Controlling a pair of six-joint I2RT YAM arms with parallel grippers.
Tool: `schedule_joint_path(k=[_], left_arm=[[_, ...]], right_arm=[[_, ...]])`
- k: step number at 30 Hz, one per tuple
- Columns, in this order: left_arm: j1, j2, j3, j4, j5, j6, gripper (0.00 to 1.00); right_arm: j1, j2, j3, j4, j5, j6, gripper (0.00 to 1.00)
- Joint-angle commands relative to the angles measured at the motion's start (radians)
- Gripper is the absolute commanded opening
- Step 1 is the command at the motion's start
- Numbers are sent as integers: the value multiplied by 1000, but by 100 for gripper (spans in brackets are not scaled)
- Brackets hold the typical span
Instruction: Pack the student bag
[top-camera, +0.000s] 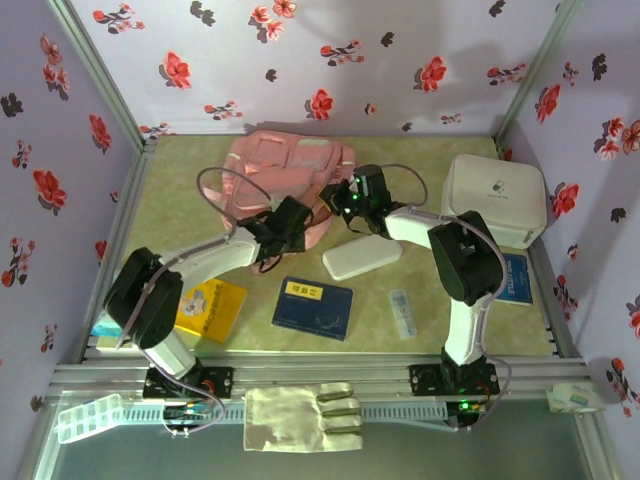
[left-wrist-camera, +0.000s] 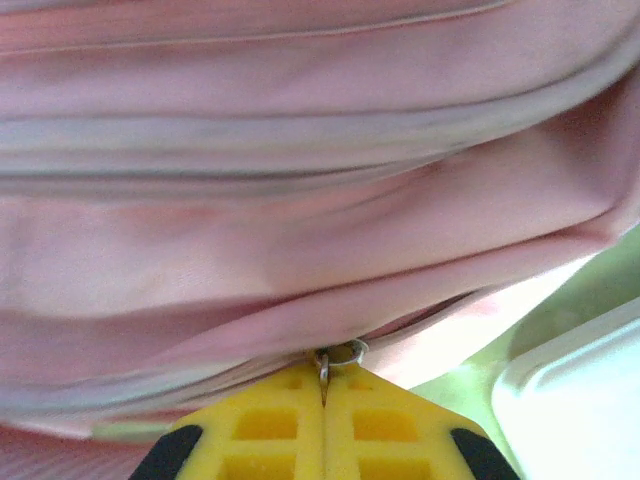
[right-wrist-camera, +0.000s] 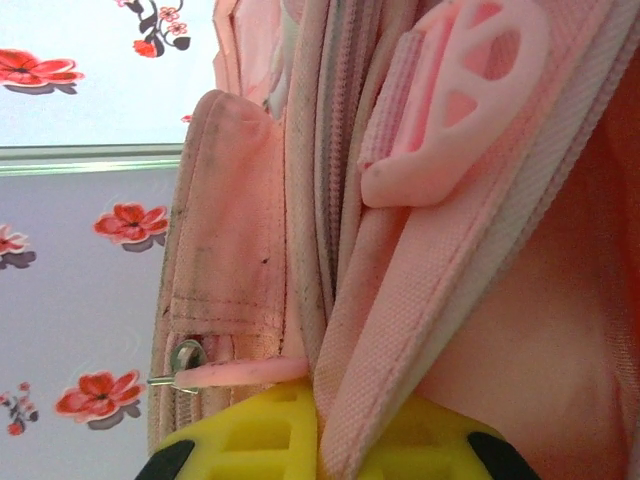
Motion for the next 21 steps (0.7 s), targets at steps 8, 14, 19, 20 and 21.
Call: schedule_joint_path(k=[8,14,19,20,21], left_arm=[[143,-189,-202,88,113,49,0],[136,-158,-118,95,245,109,0],[108,-109,-2,35,308,138,0],[103,-97,24,14,310,139,0],[99,-79,52,-14,309,134,0]], right_arm=[[-77,-6,63,-71,115,-129,11],[-86,-56,76,-161,46,-158,37],[-94,-177,26,-354,90,-242,53],[-97,-200,19,-399,114,-257,54],[-98,-227,10,-442,144,-269,54]])
